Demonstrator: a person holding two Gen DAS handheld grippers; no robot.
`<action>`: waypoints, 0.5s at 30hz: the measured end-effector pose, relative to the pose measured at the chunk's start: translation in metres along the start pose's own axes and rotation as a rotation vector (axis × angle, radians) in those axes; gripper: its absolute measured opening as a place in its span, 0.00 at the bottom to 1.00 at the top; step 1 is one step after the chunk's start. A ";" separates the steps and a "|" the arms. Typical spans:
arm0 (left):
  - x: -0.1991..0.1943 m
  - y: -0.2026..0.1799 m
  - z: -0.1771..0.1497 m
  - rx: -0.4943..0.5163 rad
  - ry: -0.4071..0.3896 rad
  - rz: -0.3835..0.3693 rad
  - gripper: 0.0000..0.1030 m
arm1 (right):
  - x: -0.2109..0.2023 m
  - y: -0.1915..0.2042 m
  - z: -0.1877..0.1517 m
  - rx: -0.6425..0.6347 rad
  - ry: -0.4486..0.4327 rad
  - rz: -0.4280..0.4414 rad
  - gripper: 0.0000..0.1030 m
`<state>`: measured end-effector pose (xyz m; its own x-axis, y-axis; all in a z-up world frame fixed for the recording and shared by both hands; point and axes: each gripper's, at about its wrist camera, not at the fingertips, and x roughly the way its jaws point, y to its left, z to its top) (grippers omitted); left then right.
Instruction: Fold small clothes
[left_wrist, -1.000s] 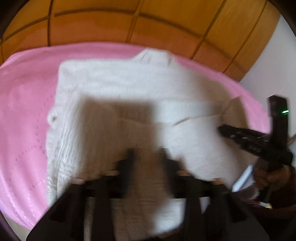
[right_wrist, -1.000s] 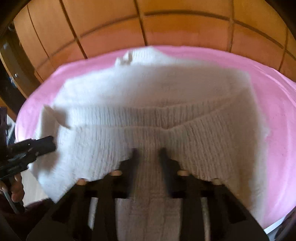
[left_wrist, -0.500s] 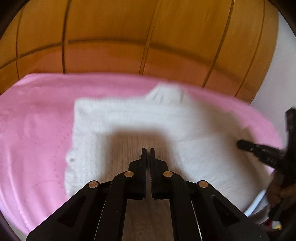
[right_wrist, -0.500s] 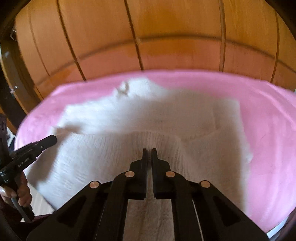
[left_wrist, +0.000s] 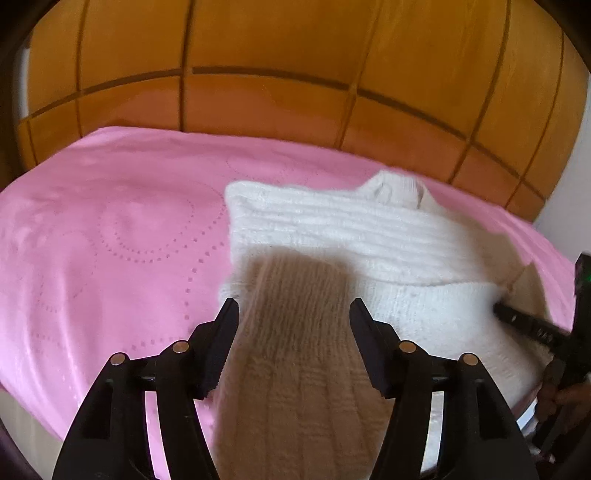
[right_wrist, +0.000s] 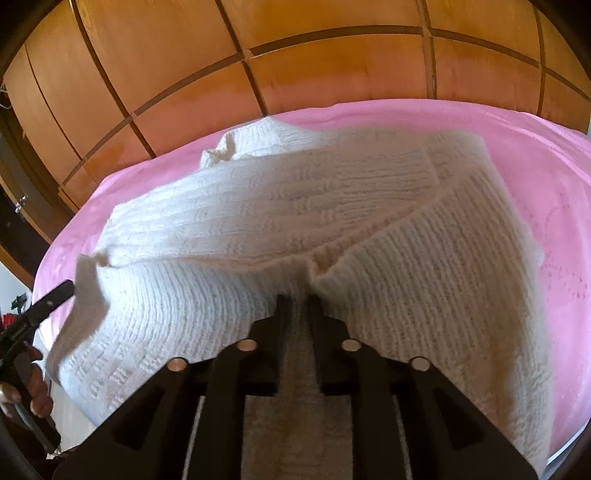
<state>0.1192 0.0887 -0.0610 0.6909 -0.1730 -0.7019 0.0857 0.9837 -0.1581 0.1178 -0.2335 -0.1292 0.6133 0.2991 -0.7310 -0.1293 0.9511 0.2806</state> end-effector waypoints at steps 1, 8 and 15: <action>0.007 -0.003 0.002 0.028 0.012 0.012 0.59 | -0.001 0.001 0.002 -0.005 0.001 0.009 0.28; 0.036 -0.013 -0.004 0.097 0.047 0.051 0.20 | -0.051 -0.011 0.015 -0.027 -0.105 -0.005 0.60; 0.023 -0.015 -0.006 0.078 0.007 0.062 0.16 | -0.065 -0.054 0.020 -0.047 -0.137 -0.191 0.61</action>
<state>0.1296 0.0694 -0.0785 0.6918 -0.1118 -0.7134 0.0991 0.9933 -0.0596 0.1008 -0.3056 -0.0844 0.7296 0.1031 -0.6760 -0.0351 0.9929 0.1136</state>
